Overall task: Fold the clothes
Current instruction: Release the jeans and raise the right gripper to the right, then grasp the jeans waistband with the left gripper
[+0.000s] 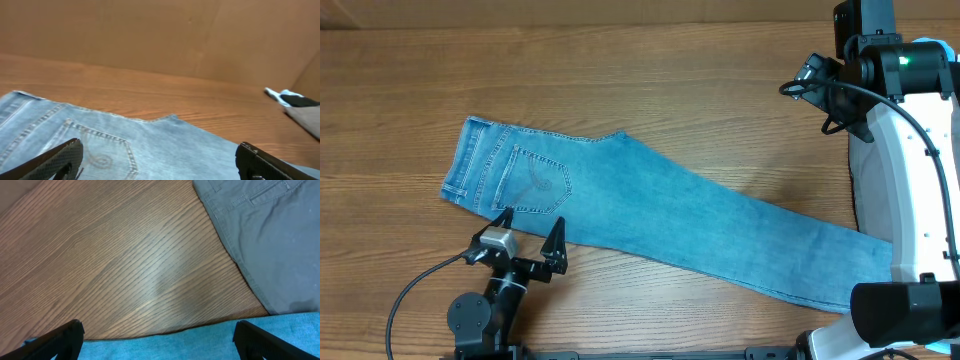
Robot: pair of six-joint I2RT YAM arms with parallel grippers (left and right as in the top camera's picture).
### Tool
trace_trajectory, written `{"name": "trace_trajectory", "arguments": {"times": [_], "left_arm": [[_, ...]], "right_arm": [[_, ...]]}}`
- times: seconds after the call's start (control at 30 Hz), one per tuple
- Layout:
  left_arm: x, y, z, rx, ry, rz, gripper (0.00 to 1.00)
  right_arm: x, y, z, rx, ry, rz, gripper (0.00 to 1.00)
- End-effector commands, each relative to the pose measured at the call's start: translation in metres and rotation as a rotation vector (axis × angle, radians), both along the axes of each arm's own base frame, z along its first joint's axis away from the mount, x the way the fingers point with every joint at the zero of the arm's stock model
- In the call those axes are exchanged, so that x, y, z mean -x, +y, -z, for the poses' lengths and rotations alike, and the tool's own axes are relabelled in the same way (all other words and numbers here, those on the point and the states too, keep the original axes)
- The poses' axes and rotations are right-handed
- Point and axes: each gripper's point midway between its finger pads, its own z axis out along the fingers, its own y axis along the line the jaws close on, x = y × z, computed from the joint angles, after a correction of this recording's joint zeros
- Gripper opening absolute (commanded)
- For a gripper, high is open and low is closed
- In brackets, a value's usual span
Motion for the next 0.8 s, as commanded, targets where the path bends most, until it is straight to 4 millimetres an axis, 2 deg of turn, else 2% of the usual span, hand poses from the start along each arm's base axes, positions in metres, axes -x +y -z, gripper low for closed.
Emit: {"name": "trace_trajectory", "arguments": {"times": [0.0,0.07,0.13,0.27,0.33,0.4,0.53,0.77], "left_arm": [[0.006,-0.018,-0.002,0.089,0.021,0.106,1.0],[0.012,-0.031,-0.011,0.126,-0.001,0.187,1.0],[0.019,-0.041,-0.036,0.159,-0.084,0.26,1.0],[0.026,-0.036,-0.084,0.154,-0.245,0.24,1.0],[0.027,-0.028,-0.105,0.135,-0.272,0.185,1.0],[0.026,-0.024,-0.117,0.084,-0.253,0.148,1.0],[0.01,-0.015,-0.121,0.03,-0.081,0.083,1.0],[-0.04,-0.013,-0.098,-0.068,0.431,0.145,1.0]], "right_arm": [[0.0,-0.004,-0.004,0.013,-0.015,0.014,1.0],[0.0,-0.004,-0.004,0.013,-0.014,0.014,1.0],[0.0,-0.004,-0.004,0.013,-0.015,0.014,1.0],[0.0,-0.004,-0.004,0.013,-0.014,0.014,1.0],[0.0,-0.004,-0.004,0.013,-0.014,0.014,1.0],[0.0,-0.004,-0.004,0.013,-0.014,0.014,1.0],[0.0,-0.004,-0.004,0.013,-0.014,0.014,1.0],[0.0,-0.004,-0.004,0.013,-0.014,0.014,1.0]]}}
